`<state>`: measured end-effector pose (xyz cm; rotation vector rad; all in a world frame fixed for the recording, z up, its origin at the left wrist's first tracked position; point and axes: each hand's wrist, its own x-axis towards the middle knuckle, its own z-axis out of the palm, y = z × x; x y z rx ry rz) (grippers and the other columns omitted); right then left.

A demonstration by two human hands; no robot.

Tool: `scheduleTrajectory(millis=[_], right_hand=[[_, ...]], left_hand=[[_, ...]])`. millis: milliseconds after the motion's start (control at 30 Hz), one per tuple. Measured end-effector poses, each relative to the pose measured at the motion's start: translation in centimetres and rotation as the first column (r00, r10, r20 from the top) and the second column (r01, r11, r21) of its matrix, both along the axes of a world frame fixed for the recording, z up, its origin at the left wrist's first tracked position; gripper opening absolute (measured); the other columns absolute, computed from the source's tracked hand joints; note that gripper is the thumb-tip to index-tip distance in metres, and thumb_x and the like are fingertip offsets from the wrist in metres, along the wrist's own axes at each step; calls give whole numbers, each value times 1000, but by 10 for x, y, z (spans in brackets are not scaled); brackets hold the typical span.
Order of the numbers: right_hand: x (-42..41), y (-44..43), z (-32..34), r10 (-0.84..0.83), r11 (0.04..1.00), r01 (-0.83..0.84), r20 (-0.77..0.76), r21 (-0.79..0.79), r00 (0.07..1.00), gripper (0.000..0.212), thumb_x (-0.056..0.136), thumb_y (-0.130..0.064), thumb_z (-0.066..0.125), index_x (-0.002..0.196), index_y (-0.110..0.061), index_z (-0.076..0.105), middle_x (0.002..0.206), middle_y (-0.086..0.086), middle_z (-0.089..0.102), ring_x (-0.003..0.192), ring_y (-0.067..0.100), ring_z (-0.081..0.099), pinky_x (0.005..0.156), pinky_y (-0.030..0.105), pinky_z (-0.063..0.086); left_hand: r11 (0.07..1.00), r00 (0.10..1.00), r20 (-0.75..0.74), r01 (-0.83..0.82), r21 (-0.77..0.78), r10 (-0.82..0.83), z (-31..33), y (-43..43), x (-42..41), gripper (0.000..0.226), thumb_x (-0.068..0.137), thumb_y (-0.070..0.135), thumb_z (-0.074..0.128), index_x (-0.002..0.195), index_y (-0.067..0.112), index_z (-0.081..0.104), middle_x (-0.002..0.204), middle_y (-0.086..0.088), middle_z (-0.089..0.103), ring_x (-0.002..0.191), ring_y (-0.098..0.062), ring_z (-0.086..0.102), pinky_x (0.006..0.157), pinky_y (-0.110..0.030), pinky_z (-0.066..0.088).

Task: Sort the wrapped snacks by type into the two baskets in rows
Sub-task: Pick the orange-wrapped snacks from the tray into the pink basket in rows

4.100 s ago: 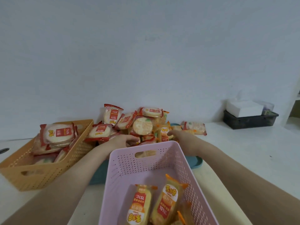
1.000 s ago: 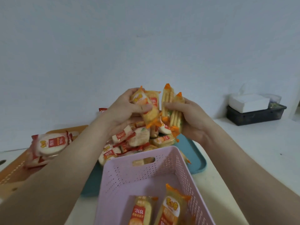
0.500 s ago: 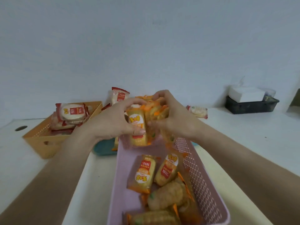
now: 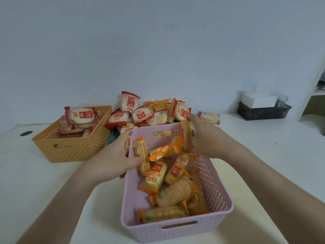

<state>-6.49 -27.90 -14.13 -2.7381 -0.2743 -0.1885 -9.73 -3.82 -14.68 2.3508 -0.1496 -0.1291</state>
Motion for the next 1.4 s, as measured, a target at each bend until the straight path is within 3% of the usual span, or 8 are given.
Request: scheduleTrajectory(millis=[333, 633, 733, 833, 1000, 1133, 1300, 1400], right_hand=[[22, 1, 23, -83, 987, 24, 372, 161, 924, 56, 88, -6, 43, 141, -19, 30, 94, 14, 68, 89, 39, 61, 77, 44, 48], [16, 9, 8, 54, 997, -19, 467, -81, 882, 55, 85, -18, 59, 137, -23, 41, 128, 3, 50, 115, 27, 46, 90, 40, 45], [4, 9, 17, 298, 952, -274, 198, -137, 934, 34, 86, -37, 63, 118, -31, 54, 104, -10, 53, 100, 14, 51, 80, 31, 45], [11, 13, 13, 337, 881, -298, 47, -368, 940, 25, 87, -55, 54, 97, -33, 52, 86, -12, 49, 86, 15, 50, 67, 30, 37], [18, 23, 5, 330, 833, -259, 64, -489, 942, 35, 85, -57, 44, 99, -28, 58, 98, -7, 64, 101, 19, 56, 77, 39, 22], [21, 23, 3, 320, 892, -254, 127, -374, 939, 25, 86, -19, 55, 110, -26, 58, 105, -6, 58, 109, 19, 53, 78, 37, 26], [20, 1, 23, 170, 942, -221, 210, 254, 963, 35, 73, -3, 64, 102, -23, 68, 86, -11, 49, 81, 13, 52, 73, 17, 43], [11, -7, 34, 227, 929, -263, 162, 261, 961, 37, 72, -2, 66, 98, -28, 70, 87, -12, 50, 74, 6, 52, 72, 23, 45]], left_hand=[[988, 833, 548, -138, 67, 79, 7, -4, 35, 69, 89, 21, 54, 150, 30, 23, 88, -6, 72, 82, -24, 64, 76, -46, 52], [936, 846, 519, -272, 223, 122, 0, -2, 75, 50, 96, 29, 50, 143, 18, 39, 94, -3, 65, 85, -21, 60, 68, -36, 47], [918, 736, 676, -284, 276, 24, 12, -5, 61, 38, 89, 38, 61, 121, 19, 55, 104, 0, 62, 90, -21, 60, 68, -35, 47], [859, 823, 483, 12, 511, -299, 27, -23, 41, 19, 84, 45, 66, 92, 28, 67, 80, 12, 61, 78, -10, 59, 67, -31, 48], [495, 875, -4, 277, 824, -485, 5, -53, 43, 21, 87, 40, 61, 93, 21, 67, 79, 3, 64, 73, -17, 62, 70, -38, 59], [567, 866, 85, 246, 786, -493, 6, -53, 47, 17, 81, 38, 66, 84, 22, 61, 73, 5, 59, 70, -16, 59, 66, -35, 56], [891, 807, 497, 77, 448, -319, 23, -31, 36, 39, 76, 34, 71, 105, 33, 46, 65, 11, 53, 64, -13, 52, 57, -22, 35], [938, 767, 589, 45, 344, -253, 24, -21, 29, 33, 74, 36, 71, 101, 36, 52, 67, 12, 56, 64, -9, 54, 59, -23, 39]])
